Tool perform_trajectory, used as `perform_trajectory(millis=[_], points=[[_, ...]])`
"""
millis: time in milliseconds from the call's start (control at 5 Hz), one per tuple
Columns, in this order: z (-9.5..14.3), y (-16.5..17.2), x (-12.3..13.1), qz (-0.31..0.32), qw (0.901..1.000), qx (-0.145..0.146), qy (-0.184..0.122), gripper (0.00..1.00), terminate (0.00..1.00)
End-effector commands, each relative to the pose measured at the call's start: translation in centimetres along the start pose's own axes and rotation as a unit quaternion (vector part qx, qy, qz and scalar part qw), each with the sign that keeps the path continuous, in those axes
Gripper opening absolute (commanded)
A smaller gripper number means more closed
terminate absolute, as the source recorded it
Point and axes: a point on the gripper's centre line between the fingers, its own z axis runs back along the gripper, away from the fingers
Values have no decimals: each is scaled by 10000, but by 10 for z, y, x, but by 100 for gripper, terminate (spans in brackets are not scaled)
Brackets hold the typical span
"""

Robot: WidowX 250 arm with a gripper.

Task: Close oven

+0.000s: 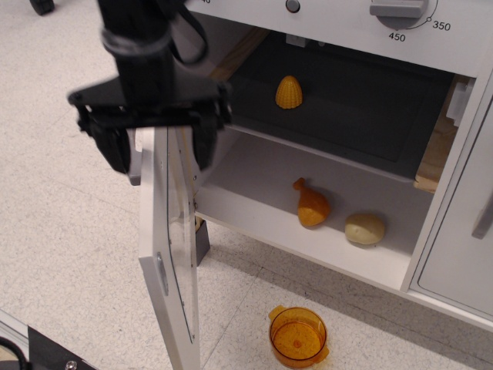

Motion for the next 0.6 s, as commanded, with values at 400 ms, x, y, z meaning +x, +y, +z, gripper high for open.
perform_trajectory(millis=[400], points=[[-1,-72,17,413,9968,-683,33,100,0]])
